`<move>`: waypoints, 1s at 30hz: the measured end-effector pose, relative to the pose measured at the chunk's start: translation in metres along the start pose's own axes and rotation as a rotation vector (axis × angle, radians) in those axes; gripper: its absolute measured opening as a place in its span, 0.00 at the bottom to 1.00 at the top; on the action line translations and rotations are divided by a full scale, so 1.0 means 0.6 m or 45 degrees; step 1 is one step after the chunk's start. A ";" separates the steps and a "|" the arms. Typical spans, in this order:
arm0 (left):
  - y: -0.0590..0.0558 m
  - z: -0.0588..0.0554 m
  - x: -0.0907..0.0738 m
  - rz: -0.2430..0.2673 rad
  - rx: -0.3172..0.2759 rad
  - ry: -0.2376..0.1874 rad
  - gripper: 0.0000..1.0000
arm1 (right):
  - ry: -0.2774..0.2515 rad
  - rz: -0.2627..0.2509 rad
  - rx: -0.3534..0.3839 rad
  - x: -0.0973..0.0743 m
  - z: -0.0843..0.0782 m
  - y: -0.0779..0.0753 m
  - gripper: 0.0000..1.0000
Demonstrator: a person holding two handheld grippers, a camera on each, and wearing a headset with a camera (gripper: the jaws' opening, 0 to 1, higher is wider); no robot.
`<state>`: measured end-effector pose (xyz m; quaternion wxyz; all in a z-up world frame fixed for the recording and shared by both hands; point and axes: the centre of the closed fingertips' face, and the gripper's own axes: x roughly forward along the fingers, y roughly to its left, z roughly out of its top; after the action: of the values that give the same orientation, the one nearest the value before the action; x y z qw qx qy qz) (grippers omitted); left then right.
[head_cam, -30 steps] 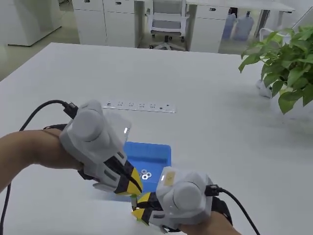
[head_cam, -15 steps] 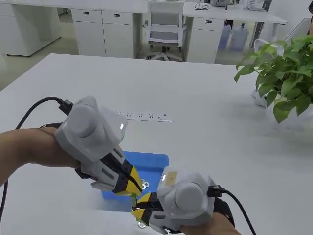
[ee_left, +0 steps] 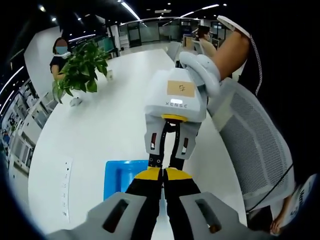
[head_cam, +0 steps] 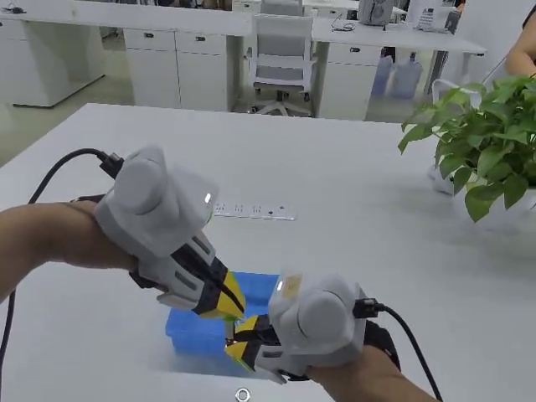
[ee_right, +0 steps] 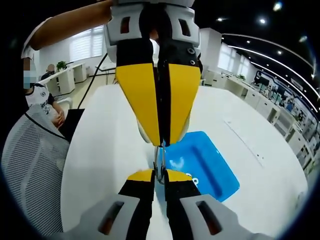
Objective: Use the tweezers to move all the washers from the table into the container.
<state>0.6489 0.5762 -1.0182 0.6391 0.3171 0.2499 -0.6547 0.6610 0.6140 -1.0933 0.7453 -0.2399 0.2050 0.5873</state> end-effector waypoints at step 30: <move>0.062 -0.019 -0.012 0.041 -0.005 0.005 0.05 | -0.020 -0.002 -0.002 0.029 0.017 -0.062 0.09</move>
<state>0.6868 0.5872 -1.0174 0.6497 0.3212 0.2471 -0.6432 0.7015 0.6263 -1.0911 0.7473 -0.2359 0.1986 0.5886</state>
